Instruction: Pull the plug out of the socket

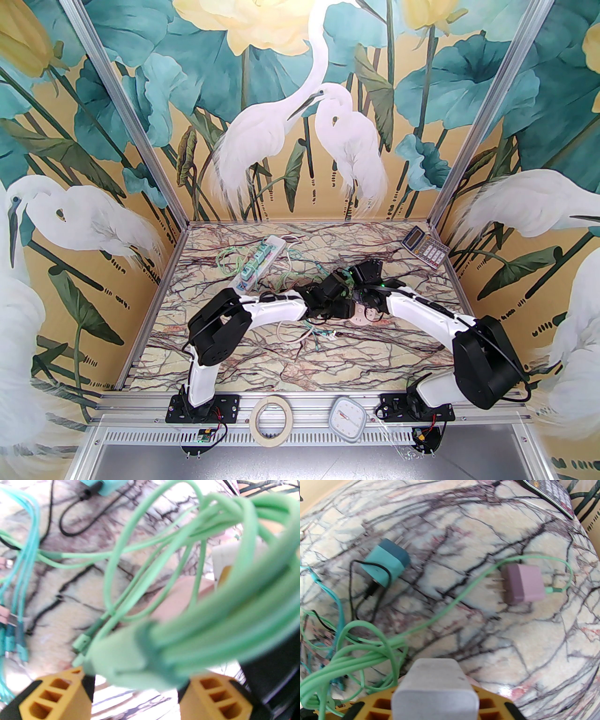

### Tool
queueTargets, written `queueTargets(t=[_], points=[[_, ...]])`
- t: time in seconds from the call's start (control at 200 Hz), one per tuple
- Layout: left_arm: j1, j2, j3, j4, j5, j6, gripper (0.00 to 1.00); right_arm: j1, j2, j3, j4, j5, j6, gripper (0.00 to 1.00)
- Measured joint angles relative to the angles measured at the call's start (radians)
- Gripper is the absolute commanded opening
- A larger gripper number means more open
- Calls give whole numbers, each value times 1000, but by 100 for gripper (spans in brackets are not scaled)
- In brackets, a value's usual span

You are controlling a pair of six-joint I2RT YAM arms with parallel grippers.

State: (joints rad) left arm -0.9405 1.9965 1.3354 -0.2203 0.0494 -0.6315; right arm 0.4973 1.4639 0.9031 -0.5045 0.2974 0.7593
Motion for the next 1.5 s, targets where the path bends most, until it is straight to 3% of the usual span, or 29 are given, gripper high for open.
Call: queueTargets(t=[0.19, 0.39, 0.605, 0.745, 1.06, 1.5], points=[[42, 5, -7, 28, 43, -1, 62, 1, 15, 0, 11, -18, 0, 23], [30, 88, 25, 53, 57, -8, 60, -8, 81, 0, 0, 12, 22, 23], [27, 138, 105, 35, 57, -27, 48, -16, 89, -2, 23, 68, 62, 22], [23, 151, 133, 11, 42, -39, 45, -1, 79, -15, 43, 103, 80, 22], [4, 158, 168, -30, 34, -39, 45, 47, -40, -80, 63, 165, 84, 23], [20, 124, 105, 4, 31, -39, 49, 40, 64, -26, 80, 140, 82, 24]])
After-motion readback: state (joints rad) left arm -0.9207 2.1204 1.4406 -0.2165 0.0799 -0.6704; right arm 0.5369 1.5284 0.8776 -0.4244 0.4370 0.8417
